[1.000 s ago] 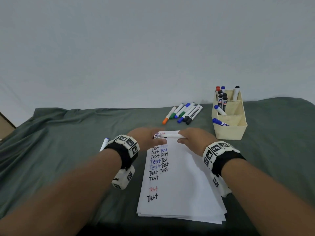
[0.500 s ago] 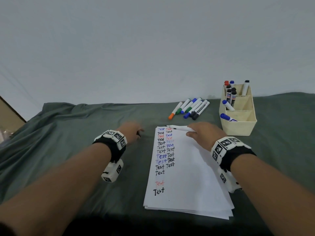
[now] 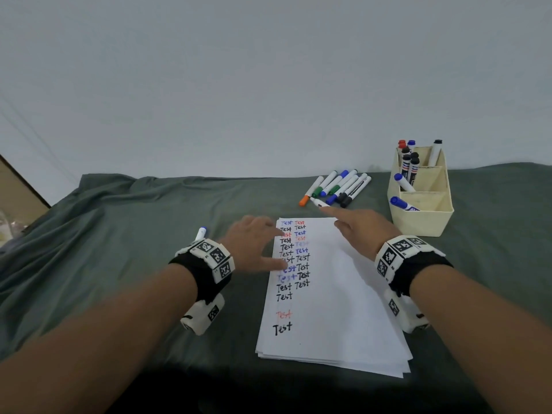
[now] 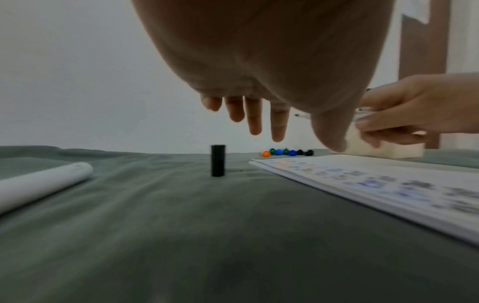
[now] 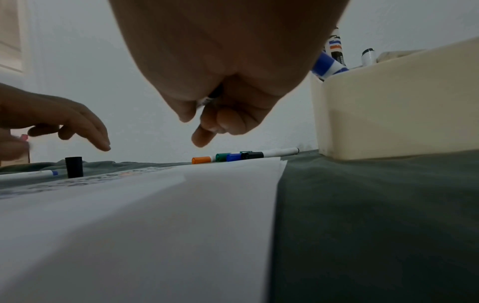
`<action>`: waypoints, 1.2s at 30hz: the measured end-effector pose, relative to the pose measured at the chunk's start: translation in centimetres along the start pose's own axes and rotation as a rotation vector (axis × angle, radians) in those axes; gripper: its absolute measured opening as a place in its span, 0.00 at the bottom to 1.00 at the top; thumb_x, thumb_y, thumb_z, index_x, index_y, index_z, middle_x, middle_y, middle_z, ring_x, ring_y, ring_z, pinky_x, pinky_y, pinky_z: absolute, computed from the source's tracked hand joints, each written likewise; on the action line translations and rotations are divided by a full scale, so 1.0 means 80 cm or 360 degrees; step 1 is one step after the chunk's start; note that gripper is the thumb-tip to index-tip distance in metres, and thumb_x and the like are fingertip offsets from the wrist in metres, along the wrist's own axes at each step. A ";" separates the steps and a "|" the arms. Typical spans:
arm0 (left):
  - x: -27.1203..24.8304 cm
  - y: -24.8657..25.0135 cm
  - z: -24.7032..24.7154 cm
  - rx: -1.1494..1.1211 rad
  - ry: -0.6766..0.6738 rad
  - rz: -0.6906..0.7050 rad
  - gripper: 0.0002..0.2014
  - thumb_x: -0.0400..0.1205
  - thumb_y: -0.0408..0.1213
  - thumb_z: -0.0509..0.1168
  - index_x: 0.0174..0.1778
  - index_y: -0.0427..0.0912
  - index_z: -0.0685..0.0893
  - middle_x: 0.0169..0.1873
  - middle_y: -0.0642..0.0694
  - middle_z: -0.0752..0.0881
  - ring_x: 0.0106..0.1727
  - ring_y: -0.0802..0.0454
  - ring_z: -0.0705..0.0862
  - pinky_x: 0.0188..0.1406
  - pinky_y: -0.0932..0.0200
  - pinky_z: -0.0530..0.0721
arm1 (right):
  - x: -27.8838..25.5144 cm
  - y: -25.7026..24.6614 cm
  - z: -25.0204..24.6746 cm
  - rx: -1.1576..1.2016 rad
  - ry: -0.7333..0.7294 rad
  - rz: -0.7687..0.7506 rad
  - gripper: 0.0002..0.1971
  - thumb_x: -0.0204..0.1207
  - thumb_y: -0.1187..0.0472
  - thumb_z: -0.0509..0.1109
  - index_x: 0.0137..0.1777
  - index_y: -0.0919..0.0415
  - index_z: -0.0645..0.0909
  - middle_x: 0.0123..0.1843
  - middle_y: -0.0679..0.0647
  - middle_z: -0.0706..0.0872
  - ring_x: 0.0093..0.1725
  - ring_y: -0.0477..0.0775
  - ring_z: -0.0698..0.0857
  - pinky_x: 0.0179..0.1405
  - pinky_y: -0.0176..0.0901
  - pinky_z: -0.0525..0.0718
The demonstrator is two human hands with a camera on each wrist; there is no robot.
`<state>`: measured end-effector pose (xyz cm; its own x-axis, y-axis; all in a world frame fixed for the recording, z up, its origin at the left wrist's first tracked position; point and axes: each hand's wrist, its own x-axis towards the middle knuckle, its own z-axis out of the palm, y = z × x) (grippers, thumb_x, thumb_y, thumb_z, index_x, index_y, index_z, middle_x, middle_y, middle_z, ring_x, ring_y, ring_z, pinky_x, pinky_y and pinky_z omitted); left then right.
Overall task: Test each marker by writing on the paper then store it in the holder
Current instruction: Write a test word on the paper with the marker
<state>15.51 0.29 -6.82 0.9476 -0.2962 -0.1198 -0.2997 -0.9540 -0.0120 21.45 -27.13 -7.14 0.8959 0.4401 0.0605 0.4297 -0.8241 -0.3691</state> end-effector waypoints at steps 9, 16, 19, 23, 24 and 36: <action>-0.015 0.019 0.047 -0.0132 -0.0551 -0.0042 0.64 0.61 0.85 0.56 0.83 0.59 0.30 0.84 0.47 0.28 0.84 0.46 0.29 0.81 0.43 0.32 | -0.011 -0.013 -0.016 0.0596 0.0166 -0.0121 0.28 0.80 0.66 0.72 0.77 0.42 0.75 0.50 0.46 0.89 0.41 0.49 0.85 0.46 0.39 0.82; -0.016 0.020 0.046 -0.0182 -0.0581 -0.0053 0.65 0.60 0.85 0.57 0.83 0.60 0.30 0.84 0.49 0.28 0.84 0.48 0.28 0.82 0.40 0.32 | -0.039 -0.056 -0.005 0.2258 0.0548 0.0275 0.11 0.86 0.50 0.68 0.52 0.55 0.88 0.33 0.52 0.80 0.28 0.50 0.76 0.27 0.39 0.76; -0.016 0.021 0.044 -0.0183 -0.0572 -0.0070 0.64 0.61 0.85 0.58 0.84 0.59 0.31 0.84 0.49 0.28 0.84 0.48 0.28 0.82 0.41 0.32 | -0.050 -0.065 0.023 0.2731 0.0451 0.0666 0.13 0.84 0.49 0.71 0.48 0.60 0.85 0.34 0.52 0.86 0.29 0.49 0.84 0.32 0.39 0.86; -0.016 0.026 0.043 -0.0158 -0.0582 -0.0120 0.57 0.69 0.80 0.57 0.84 0.59 0.32 0.84 0.49 0.28 0.84 0.48 0.29 0.83 0.42 0.33 | -0.064 -0.062 0.064 0.2691 0.0361 0.0587 0.08 0.77 0.72 0.76 0.48 0.62 0.81 0.38 0.57 0.89 0.35 0.51 0.87 0.34 0.38 0.88; -0.016 0.028 0.044 -0.0155 -0.0570 -0.0145 0.52 0.74 0.77 0.55 0.84 0.59 0.33 0.84 0.49 0.29 0.85 0.49 0.30 0.83 0.42 0.34 | -0.067 -0.061 0.070 0.2617 0.0342 0.0530 0.11 0.74 0.75 0.77 0.46 0.61 0.81 0.37 0.58 0.89 0.35 0.52 0.88 0.33 0.38 0.88; -0.017 0.035 0.042 -0.0166 -0.0557 -0.0200 0.38 0.85 0.65 0.49 0.85 0.59 0.35 0.85 0.49 0.30 0.85 0.50 0.31 0.84 0.43 0.36 | -0.077 -0.063 0.080 0.2100 0.0090 0.0256 0.12 0.64 0.66 0.84 0.34 0.50 0.86 0.38 0.58 0.92 0.39 0.56 0.91 0.37 0.40 0.88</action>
<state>13.05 -1.79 -10.06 0.8756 -0.1599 -0.4558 -0.1537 -0.9868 0.0510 13.02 -23.39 -11.56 0.9433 0.3292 -0.0417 -0.0823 0.1104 -0.9905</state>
